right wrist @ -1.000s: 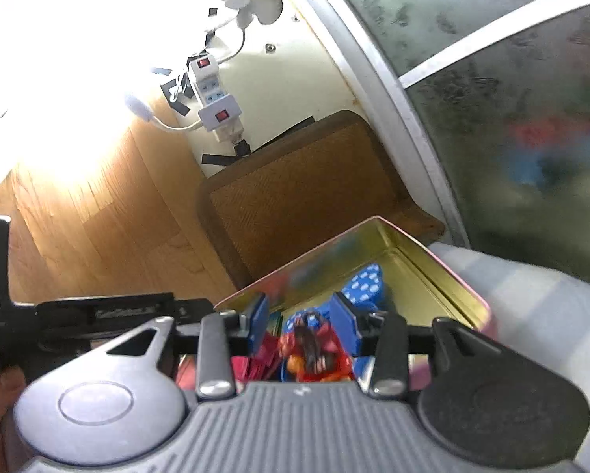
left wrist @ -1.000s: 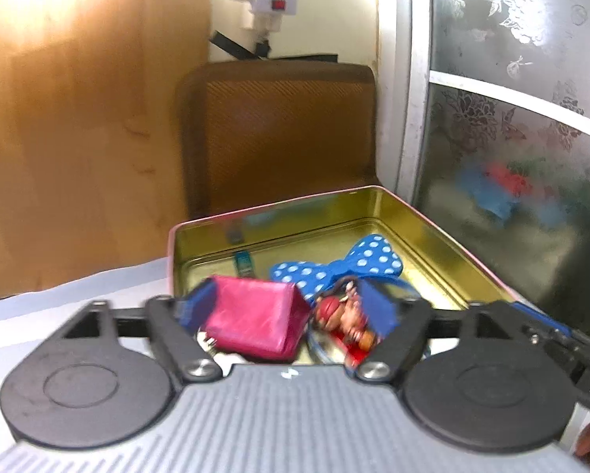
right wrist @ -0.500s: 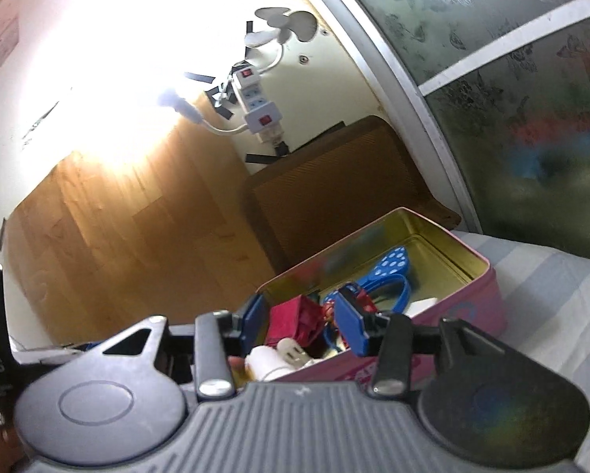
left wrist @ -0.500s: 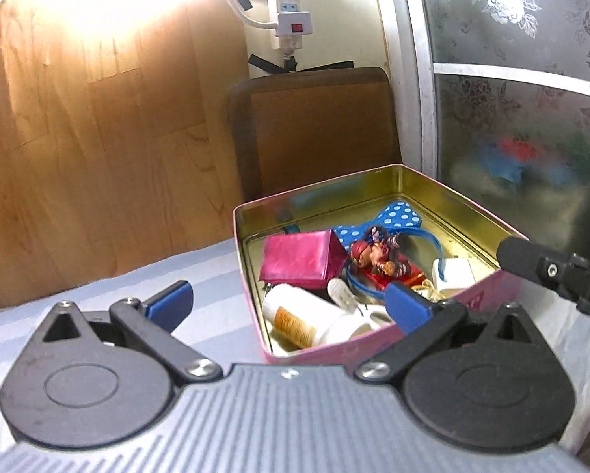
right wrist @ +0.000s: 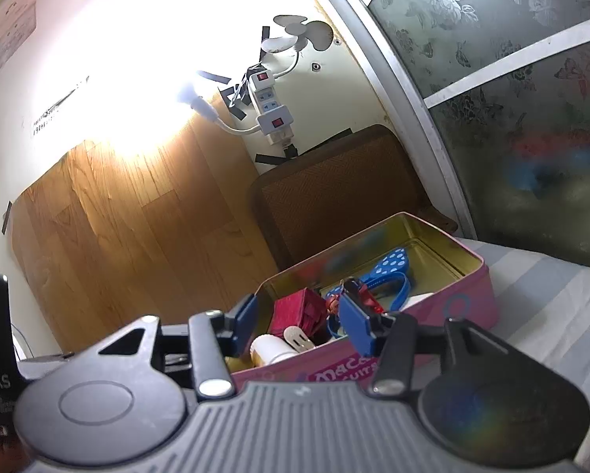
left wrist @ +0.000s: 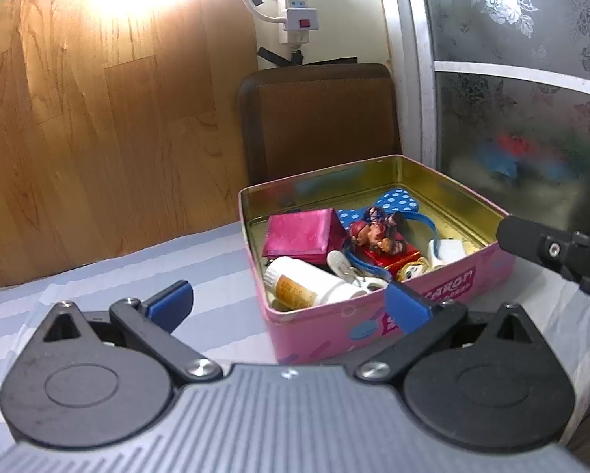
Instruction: Organize rigid objects
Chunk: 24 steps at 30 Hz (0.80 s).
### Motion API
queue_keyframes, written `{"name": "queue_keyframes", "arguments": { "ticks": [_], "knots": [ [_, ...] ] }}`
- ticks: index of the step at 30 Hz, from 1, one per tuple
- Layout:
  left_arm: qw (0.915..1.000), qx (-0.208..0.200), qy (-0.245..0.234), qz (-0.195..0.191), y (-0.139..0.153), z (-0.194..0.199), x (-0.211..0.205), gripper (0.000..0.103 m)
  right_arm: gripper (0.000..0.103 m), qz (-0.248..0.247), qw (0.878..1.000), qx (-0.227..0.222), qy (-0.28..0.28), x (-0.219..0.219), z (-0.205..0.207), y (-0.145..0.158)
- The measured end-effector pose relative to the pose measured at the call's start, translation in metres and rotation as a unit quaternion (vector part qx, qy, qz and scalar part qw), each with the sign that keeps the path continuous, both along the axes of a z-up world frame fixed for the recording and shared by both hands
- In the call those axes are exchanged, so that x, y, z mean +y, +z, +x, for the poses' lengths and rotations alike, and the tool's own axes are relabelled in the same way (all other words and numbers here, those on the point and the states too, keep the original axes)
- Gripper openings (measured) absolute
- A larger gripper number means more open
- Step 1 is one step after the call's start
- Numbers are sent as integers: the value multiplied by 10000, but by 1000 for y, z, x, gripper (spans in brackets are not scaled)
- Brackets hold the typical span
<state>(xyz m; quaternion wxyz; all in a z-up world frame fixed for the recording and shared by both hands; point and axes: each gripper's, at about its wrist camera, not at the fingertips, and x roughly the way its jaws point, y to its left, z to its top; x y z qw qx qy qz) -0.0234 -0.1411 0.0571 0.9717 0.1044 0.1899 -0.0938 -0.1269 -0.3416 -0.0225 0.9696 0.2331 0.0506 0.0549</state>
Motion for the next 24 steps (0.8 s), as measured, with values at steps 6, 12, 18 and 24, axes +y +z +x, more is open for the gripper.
{"name": "queue_keyframes", "arguments": {
  "ticks": [6,12,18,24],
  "knots": [
    [9997,-24,170,174,-7,-3,2,103,50,-2,10000,51,6,2,1,-3],
    [9987,52,321,392,-16,-3,4,103,51,-1,9999,144,27,2,5,-8],
    [9979,256,336,487,-26,-3,7,103,54,-12,9997,223,17,4,8,-12],
    [9958,592,392,584,-42,-7,15,103,63,-12,9992,409,37,9,12,-21]
  ]
}}
